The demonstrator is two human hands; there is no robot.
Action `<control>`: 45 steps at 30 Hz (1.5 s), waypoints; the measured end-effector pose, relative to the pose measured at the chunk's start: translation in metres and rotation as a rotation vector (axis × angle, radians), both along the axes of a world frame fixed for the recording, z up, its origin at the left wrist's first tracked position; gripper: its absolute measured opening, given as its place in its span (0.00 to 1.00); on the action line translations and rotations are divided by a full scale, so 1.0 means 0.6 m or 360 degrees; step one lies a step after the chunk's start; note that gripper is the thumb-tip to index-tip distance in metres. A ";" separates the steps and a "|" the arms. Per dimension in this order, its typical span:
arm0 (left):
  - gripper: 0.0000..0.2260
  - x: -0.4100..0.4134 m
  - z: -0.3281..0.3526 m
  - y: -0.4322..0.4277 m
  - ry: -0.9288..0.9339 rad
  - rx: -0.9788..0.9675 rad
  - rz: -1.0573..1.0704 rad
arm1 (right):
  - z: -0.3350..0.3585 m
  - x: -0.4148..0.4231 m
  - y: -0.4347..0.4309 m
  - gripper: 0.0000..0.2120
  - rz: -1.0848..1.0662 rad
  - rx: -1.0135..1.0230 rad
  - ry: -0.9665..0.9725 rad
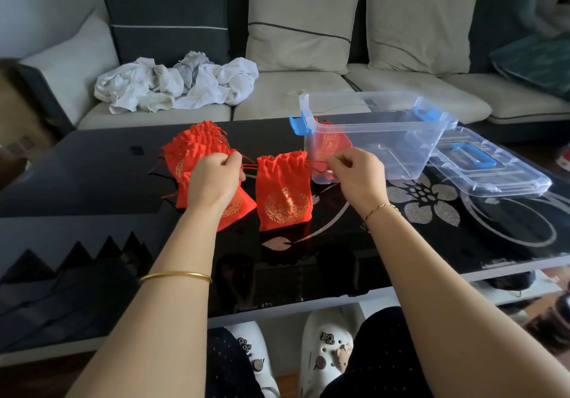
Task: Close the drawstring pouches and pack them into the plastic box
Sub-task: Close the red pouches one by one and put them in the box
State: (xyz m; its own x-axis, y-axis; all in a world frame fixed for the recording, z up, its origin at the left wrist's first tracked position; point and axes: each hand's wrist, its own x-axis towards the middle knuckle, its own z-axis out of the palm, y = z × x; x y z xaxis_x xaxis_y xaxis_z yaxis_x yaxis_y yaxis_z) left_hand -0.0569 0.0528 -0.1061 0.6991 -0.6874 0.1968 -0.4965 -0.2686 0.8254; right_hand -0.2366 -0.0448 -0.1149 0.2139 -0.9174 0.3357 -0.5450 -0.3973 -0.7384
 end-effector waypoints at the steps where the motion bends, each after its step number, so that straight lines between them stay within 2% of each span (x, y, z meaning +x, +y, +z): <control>1: 0.19 -0.001 0.002 0.001 0.0006 0.0042 0.0017 | 0.001 0.000 0.000 0.13 -0.0008 0.0040 -0.0027; 3: 0.21 0.001 0.003 -0.002 0.0293 0.0066 0.0071 | 0.003 0.002 -0.002 0.14 -0.0017 0.0335 -0.0400; 5: 0.21 0.006 0.006 -0.004 0.0980 -0.0067 0.0087 | 0.007 0.000 -0.005 0.13 -0.0024 0.0841 -0.0948; 7: 0.20 0.013 0.010 0.001 0.1618 -0.0278 0.0101 | 0.004 -0.005 -0.012 0.12 -0.0041 0.1283 -0.1351; 9: 0.21 0.021 0.010 0.006 0.1915 -0.0431 0.0125 | -0.005 -0.009 -0.024 0.13 -0.0116 0.1527 -0.1617; 11: 0.21 0.021 0.014 0.007 0.2015 -0.0522 0.0162 | -0.009 -0.008 -0.025 0.13 -0.0222 0.1598 -0.1770; 13: 0.21 0.012 0.021 0.004 0.2009 -0.0630 0.0211 | -0.004 -0.005 -0.017 0.12 -0.0272 0.1536 -0.1811; 15: 0.20 0.001 0.031 0.002 0.1809 -0.0757 0.0168 | 0.009 -0.002 -0.008 0.11 -0.0300 0.1298 -0.1692; 18: 0.20 -0.022 0.050 0.000 0.1391 -0.0842 -0.0259 | 0.039 0.006 0.009 0.12 -0.0133 0.0915 -0.1476; 21: 0.18 -0.046 0.066 0.003 0.1031 -0.0677 -0.0620 | 0.069 0.019 0.029 0.14 0.0059 0.0582 -0.1260; 24: 0.08 -0.059 0.071 0.003 0.0775 -0.0494 -0.0767 | 0.089 0.030 0.046 0.14 0.0192 0.0293 -0.1037; 28: 0.03 -0.064 0.071 0.000 0.0416 -0.0259 -0.0891 | 0.102 0.037 0.063 0.13 0.0440 0.0020 -0.0823; 29: 0.03 -0.066 0.072 0.001 0.0359 -0.0235 -0.0906 | 0.103 0.039 0.064 0.13 0.0490 0.0002 -0.0814; 31: 0.09 -0.066 0.072 0.000 0.0294 -0.0225 -0.0893 | 0.102 0.043 0.062 0.14 0.0549 0.0076 -0.0872; 34: 0.10 -0.065 0.070 -0.002 0.0359 -0.0247 -0.0873 | 0.090 0.042 0.050 0.16 0.0523 0.0408 -0.0934; 37: 0.07 -0.066 0.067 -0.003 0.0435 -0.0252 -0.0897 | 0.070 0.044 0.045 0.17 0.0557 0.0624 -0.0591; 42: 0.07 -0.066 0.065 -0.002 0.0549 -0.0277 -0.0912 | 0.061 0.043 0.042 0.14 0.0631 0.0534 -0.0495; 45: 0.07 -0.064 0.061 -0.004 0.0649 -0.0336 -0.0846 | 0.063 0.038 0.034 0.15 0.0601 0.0558 -0.0619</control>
